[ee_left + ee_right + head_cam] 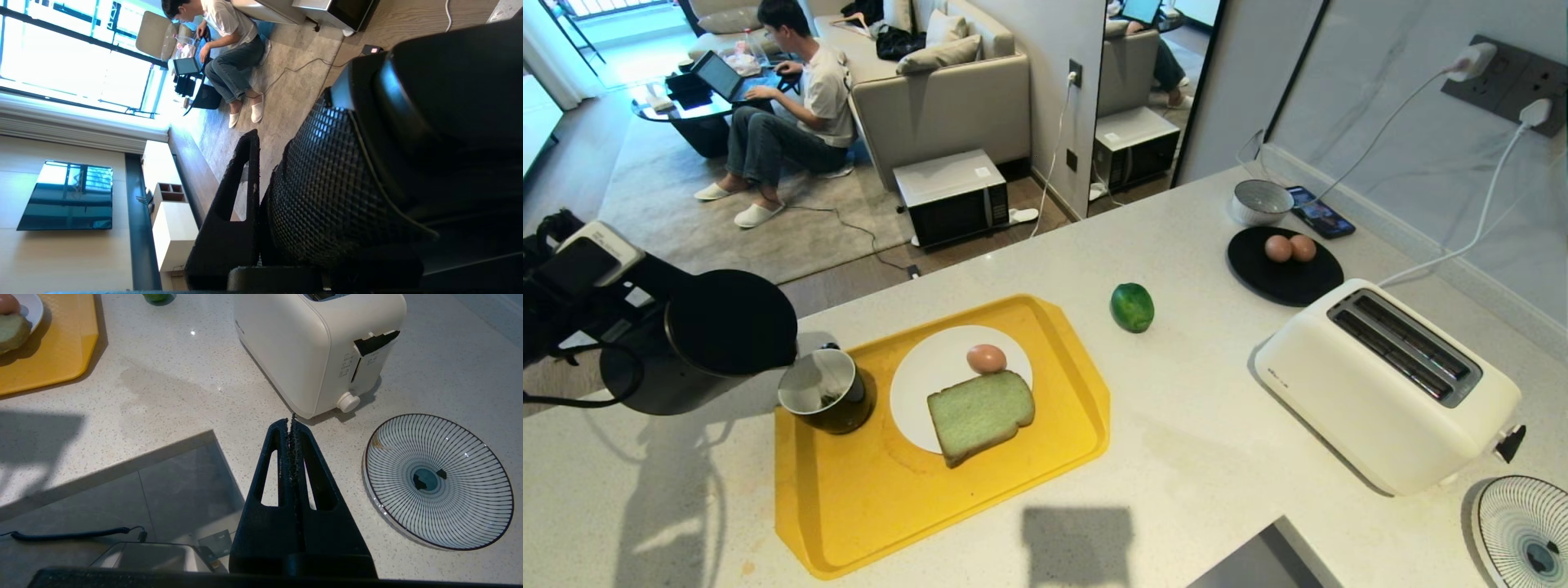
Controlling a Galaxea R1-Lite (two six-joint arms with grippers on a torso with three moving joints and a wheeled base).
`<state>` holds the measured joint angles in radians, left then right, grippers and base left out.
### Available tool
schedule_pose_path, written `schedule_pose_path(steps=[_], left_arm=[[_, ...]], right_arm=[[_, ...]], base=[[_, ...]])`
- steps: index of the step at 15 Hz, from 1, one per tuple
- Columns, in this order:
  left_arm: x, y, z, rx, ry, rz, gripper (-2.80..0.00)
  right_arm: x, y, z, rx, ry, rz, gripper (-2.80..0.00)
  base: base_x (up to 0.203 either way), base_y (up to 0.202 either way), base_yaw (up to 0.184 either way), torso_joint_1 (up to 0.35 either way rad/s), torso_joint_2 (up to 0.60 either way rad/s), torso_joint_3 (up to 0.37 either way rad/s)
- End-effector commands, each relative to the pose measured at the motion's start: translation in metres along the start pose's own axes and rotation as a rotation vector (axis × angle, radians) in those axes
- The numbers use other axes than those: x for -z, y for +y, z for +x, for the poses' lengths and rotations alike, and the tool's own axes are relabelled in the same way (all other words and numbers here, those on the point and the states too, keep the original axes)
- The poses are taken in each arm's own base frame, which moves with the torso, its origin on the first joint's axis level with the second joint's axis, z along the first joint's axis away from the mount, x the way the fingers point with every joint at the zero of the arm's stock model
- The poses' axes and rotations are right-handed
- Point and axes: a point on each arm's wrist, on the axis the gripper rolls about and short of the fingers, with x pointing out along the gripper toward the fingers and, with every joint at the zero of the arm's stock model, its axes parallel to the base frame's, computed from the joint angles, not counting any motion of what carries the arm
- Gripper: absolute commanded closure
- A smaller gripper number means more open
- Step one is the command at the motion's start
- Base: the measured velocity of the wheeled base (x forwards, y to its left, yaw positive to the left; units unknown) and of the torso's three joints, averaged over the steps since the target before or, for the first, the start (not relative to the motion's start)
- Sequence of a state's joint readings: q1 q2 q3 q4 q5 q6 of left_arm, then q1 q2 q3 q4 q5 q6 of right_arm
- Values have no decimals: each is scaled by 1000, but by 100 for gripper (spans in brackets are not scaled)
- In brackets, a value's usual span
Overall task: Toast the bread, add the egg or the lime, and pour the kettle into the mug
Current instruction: Pour water into a cup
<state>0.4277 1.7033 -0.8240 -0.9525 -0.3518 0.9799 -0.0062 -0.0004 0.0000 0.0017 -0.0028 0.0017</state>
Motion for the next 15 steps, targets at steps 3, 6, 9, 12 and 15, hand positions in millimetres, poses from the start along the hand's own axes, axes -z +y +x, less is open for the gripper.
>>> schedule_pose_path(steps=[3,6,9,12,15], left_arm=[[2,-1,1,1,3,4,0],[3,-2,2,3,5,3,0],[2,-2,2,3,5,3,0],[2,-2,2,3,5,20,0],[2,-2,2,3,5,36,0]], right_arm=[[0,0,0,0,1,0,0],[0,0,0,0,0,0,0],[0,0,0,1,1,0,0],[0,0,0,0,1,0,0],[0,0,0,0,0,0,0]], base=[[0,0,0,0,0,0],[0,0,0,0,0,0],[0,0,0,0,0,0],[0,0,0,0,0,0],[0,0,0,0,0,0]])
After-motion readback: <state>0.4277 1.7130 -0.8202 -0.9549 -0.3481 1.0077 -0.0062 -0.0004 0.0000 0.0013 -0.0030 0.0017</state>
